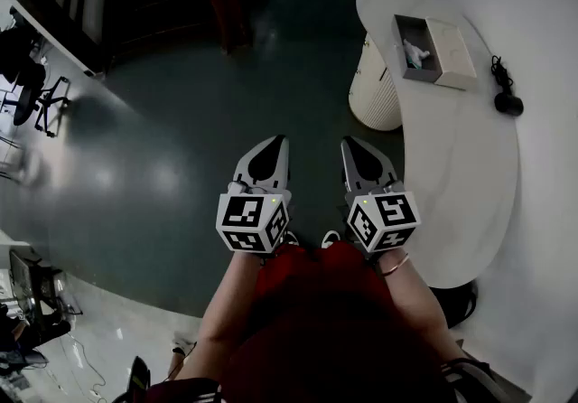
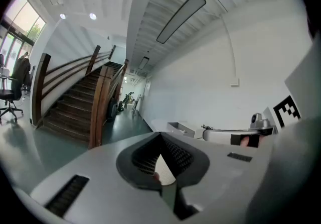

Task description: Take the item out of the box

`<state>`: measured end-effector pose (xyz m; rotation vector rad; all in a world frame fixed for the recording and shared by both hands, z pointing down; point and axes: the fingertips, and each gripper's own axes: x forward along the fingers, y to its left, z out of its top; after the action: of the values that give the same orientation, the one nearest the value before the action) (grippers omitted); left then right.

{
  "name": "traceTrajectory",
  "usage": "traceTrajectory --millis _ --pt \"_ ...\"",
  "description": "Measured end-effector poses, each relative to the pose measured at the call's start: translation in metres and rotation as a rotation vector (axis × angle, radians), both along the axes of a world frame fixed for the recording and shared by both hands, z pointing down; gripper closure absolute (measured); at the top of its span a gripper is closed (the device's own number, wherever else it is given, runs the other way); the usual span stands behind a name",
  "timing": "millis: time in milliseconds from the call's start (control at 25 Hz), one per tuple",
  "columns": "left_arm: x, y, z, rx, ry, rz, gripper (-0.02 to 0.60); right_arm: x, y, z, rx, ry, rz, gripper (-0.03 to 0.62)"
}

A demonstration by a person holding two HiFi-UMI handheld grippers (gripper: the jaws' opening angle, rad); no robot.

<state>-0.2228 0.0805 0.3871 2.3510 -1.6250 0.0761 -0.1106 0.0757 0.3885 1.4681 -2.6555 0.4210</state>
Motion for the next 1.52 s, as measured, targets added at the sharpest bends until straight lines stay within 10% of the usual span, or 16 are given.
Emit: traceTrajectory --millis 1520 --pt "-0.021 0.002 0.007 -0.008 -0.065 0.084 0.491 -0.020 0.015 0.007 -0.008 -0.015 0.073 0.579"
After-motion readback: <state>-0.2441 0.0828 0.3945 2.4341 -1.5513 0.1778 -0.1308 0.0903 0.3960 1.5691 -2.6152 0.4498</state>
